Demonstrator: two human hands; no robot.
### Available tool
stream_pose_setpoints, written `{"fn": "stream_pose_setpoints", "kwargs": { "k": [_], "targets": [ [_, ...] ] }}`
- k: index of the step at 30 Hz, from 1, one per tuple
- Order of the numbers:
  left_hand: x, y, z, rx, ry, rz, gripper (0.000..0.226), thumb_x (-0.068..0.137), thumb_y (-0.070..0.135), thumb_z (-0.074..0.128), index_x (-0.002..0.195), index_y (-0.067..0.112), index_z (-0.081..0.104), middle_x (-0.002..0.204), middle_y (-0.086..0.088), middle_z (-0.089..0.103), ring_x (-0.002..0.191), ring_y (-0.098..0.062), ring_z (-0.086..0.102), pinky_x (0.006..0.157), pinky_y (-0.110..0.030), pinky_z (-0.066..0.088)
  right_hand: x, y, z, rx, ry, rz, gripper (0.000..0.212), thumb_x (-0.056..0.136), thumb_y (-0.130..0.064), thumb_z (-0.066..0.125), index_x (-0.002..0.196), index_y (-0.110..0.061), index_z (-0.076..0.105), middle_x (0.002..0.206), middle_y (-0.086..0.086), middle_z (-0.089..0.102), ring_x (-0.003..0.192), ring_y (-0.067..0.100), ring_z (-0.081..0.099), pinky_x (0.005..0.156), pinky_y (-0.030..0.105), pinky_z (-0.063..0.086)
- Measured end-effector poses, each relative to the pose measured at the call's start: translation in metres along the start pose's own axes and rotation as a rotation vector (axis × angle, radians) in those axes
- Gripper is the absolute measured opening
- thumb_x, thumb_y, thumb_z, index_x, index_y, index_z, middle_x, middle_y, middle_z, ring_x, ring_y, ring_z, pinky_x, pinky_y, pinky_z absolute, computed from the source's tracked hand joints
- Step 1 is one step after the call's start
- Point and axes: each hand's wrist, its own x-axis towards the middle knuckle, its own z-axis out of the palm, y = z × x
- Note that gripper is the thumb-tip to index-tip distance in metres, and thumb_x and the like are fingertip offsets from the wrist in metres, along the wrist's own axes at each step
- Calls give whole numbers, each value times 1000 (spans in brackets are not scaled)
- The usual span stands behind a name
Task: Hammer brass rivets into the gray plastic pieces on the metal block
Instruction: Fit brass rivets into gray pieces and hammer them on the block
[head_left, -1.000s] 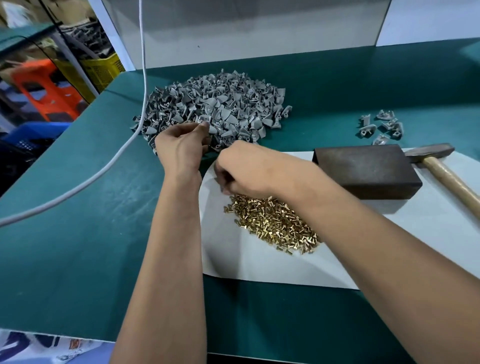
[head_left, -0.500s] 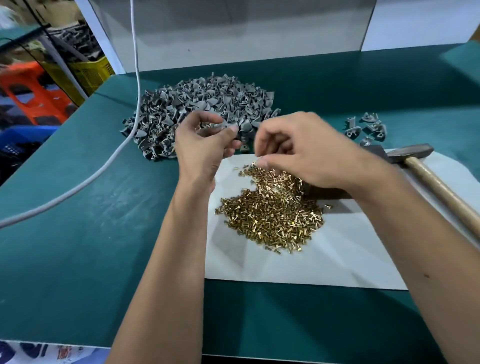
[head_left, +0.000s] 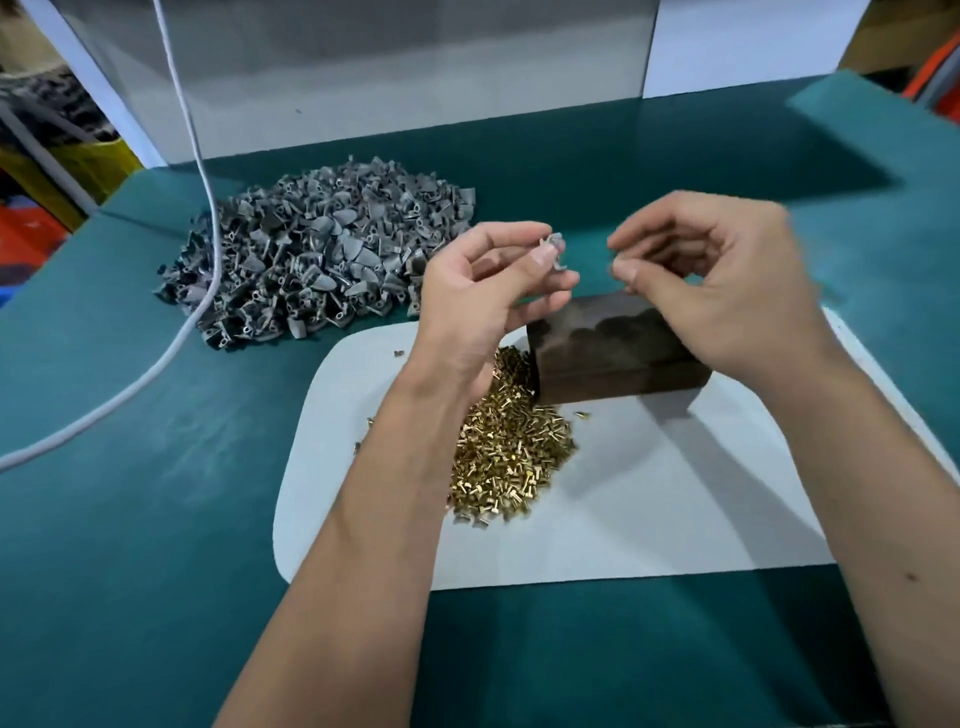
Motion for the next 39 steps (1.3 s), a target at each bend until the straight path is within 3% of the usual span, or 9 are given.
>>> {"fn": "stream_pose_setpoints", "kwargs": {
  "k": [5,9,14,23,34,36,39],
  "targets": [
    [-2,-1,-5,-43,-56,23,16,92,-6,66,107,-1,69,101,-20,74,87,-30,76,76,-27,61,-3,-6,9,-26,54,-45,19,85,-6,75,102,-14,71,83,-3,73,79,14,72,74,22,54],
    [-5,-4,0,-43,-106,17,19,93,-8,63,110,-5,68,101,-21,75,85,-27,76,76,-25,61,-6,-16,14,-121,109,-133,18,85,-8,74,101,-14,70,86,-12,74,86,6,73,81,25,56],
    [-5,-7,2,-27,-114,1,21,93,-9,63,114,-8,67,99,-21,74,81,-25,75,76,-23,60,-7,-18,15,-194,121,-165,18,84,-8,76,100,-15,70,87,-12,73,88,-2,71,85,26,55],
    [-6,-6,-1,53,-129,51,18,87,-10,69,103,-3,72,94,-17,75,83,-23,74,81,-29,63,-8,-17,16,-175,87,-111,20,81,-7,75,97,-16,67,79,-12,72,83,5,70,84,15,47],
    [-9,-8,2,146,-107,91,18,82,-15,73,94,-1,73,75,-5,75,74,-16,72,76,-29,63,-12,-23,21,-238,16,-57,35,77,1,71,103,-18,57,71,-8,68,70,16,59,82,32,41],
    [-9,-10,4,168,-90,110,18,82,-14,74,95,-2,73,75,-4,75,73,-15,72,75,-28,63,-12,-22,21,-251,12,-52,36,77,2,71,102,-19,56,71,-7,67,70,13,59,79,28,40],
    [-9,-11,5,191,-72,117,18,82,-14,74,94,-1,74,75,-4,75,74,-15,72,76,-29,63,-12,-19,22,-240,29,-42,34,78,2,72,101,-17,55,72,-6,68,69,7,58,70,11,36]
  ]
}}
